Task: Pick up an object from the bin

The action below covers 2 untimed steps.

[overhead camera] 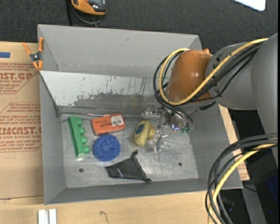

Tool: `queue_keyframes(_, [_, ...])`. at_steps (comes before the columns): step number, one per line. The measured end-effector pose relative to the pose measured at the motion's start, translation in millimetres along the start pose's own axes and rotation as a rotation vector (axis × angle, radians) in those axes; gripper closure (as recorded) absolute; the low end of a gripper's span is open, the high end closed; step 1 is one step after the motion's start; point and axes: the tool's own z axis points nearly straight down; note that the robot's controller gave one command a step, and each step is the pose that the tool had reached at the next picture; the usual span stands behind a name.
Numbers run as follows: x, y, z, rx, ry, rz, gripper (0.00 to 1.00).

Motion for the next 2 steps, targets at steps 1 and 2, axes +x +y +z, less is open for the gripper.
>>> queue_keyframes(1, [5.2, 0.8, 7.7, -0.001, -0.026, 0.047, 1.00])
queue_keyframes(2, [5.2, 0.8, 7.7, -0.001, -0.025, 0.047, 1.00])
